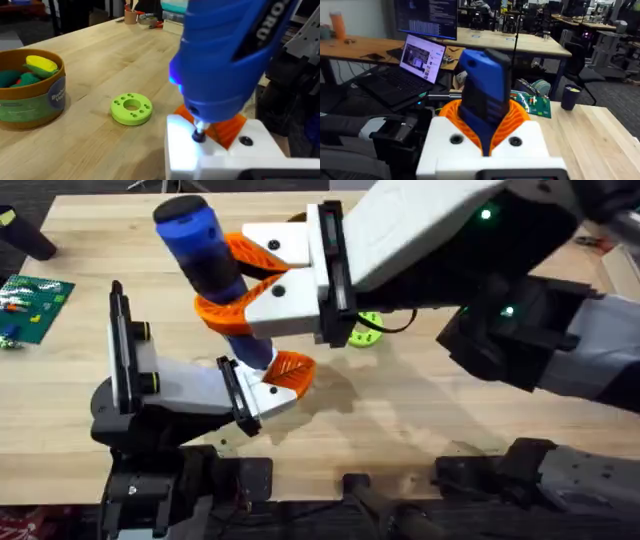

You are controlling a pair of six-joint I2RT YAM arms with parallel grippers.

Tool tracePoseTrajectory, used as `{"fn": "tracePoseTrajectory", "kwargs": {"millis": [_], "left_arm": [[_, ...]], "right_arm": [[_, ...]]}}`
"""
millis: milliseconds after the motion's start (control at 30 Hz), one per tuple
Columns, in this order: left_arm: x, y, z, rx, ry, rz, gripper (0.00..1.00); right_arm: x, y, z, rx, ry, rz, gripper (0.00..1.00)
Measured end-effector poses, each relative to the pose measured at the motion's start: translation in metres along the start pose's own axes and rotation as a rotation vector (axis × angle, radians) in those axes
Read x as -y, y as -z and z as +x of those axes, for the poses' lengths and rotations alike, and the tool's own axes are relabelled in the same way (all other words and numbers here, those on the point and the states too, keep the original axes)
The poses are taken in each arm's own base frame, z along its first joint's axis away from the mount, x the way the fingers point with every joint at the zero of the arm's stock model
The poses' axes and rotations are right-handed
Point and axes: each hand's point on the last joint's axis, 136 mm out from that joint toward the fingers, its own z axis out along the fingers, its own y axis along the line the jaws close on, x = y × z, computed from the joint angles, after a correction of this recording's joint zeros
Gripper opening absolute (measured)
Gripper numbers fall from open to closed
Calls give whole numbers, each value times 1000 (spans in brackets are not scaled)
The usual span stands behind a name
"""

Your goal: Pick up the gripper from the table and insert it into the empty holder that is missing its gripper. Then pick up a screw, insert it into the mounting hole, and use the screwdriver to tighten it. Finally, clean up the table by picking up the vegetable and placing it into the bucket.

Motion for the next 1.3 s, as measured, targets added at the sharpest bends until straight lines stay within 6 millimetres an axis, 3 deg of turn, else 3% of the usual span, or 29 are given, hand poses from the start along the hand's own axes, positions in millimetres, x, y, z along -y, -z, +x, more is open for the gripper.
{"fn": "tracePoseTrajectory", "kwargs": {"millis": [1300], "left_arm": [[-1,0,0,0,0,-3,7]], "right_arm": [[2,-2,1,8,-30,-4,54]]}}
